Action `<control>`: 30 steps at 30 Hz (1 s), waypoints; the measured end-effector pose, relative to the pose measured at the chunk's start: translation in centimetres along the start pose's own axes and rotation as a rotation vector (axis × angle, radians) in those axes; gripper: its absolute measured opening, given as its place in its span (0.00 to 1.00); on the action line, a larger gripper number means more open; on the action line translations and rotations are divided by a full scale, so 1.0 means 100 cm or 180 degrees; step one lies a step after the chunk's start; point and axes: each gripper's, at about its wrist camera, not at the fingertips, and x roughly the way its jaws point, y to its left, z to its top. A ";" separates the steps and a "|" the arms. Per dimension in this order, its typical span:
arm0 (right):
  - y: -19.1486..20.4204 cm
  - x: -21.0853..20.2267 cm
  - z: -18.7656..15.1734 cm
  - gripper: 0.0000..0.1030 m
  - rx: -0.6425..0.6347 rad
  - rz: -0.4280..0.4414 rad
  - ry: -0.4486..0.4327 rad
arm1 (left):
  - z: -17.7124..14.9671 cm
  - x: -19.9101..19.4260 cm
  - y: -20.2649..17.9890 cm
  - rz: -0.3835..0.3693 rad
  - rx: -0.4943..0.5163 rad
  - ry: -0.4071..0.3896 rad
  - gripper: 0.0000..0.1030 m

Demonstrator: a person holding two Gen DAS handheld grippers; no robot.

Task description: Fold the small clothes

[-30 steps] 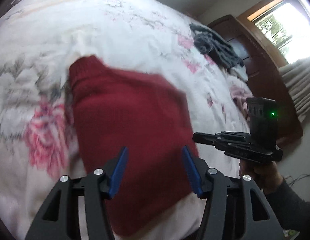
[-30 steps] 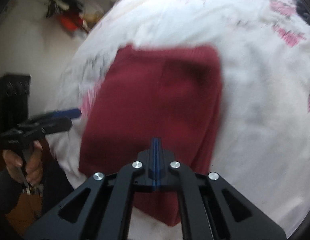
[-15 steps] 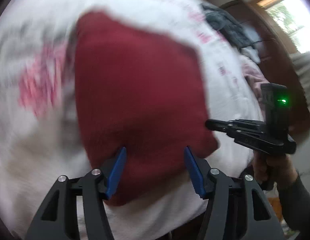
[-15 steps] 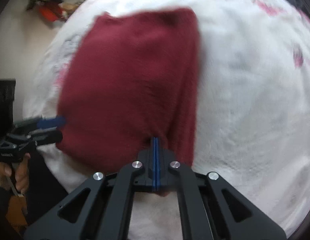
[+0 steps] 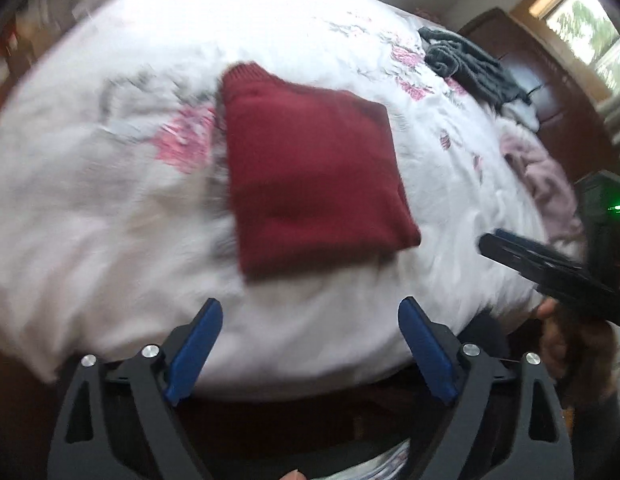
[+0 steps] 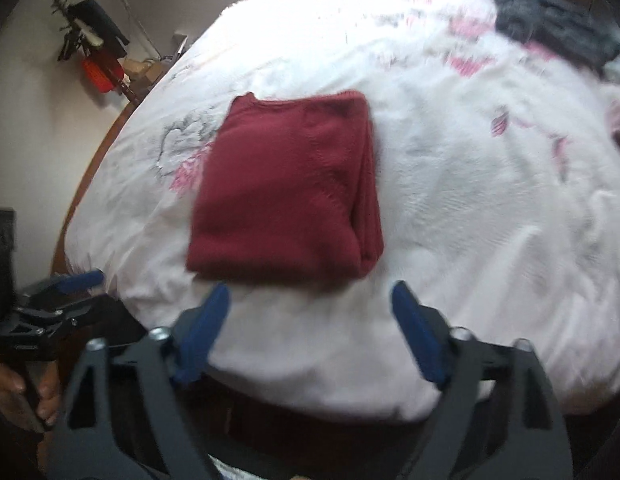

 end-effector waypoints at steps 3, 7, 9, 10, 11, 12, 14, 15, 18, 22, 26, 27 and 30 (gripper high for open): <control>0.026 -0.031 -0.020 0.89 -0.0091 -0.0300 -0.0050 | -0.022 -0.046 -0.019 0.0297 0.0206 -0.0210 0.91; 0.048 -0.083 -0.041 0.97 -0.0090 -0.0689 -0.0491 | -0.039 -0.099 -0.026 0.0416 0.0218 -0.0586 0.91; 0.056 -0.108 -0.046 0.97 -0.0105 -0.0626 -0.0599 | -0.045 -0.122 -0.029 0.0279 0.0209 -0.0590 0.91; 0.059 -0.119 -0.047 0.97 -0.0113 -0.0534 -0.0612 | -0.048 -0.135 -0.031 0.0208 0.0172 -0.0592 0.91; 0.061 -0.127 -0.047 0.97 -0.0130 -0.0459 -0.0631 | -0.048 -0.142 -0.032 0.0193 0.0165 -0.0602 0.91; 0.065 -0.138 -0.047 0.97 -0.0154 -0.0408 -0.0666 | -0.050 -0.155 -0.034 0.0187 0.0164 -0.0618 0.91; 0.073 -0.158 -0.046 0.97 -0.0209 -0.0463 -0.0689 | -0.051 -0.172 -0.035 0.0229 0.0165 -0.0622 0.91; 0.078 -0.168 -0.045 0.97 -0.0232 -0.0521 -0.0694 | -0.051 -0.185 -0.035 0.0198 0.0143 -0.0644 0.91; 0.092 -0.195 -0.046 0.97 -0.0257 -0.0606 -0.0778 | -0.054 -0.205 -0.035 0.0196 0.0070 -0.0724 0.91; 0.108 -0.216 -0.053 0.97 -0.0329 -0.0767 -0.0834 | -0.059 -0.215 -0.044 0.0360 0.0185 -0.0724 0.91; 0.114 -0.227 -0.061 0.97 -0.0324 -0.0864 -0.0907 | -0.066 -0.218 -0.051 0.0319 0.0198 -0.0706 0.91; 0.114 -0.228 -0.063 0.97 -0.0309 -0.0873 -0.0918 | -0.068 -0.219 -0.052 0.0299 0.0195 -0.0710 0.91; 0.112 -0.228 -0.066 0.97 -0.0288 -0.0878 -0.0919 | -0.072 -0.218 -0.054 0.0267 0.0183 -0.0714 0.91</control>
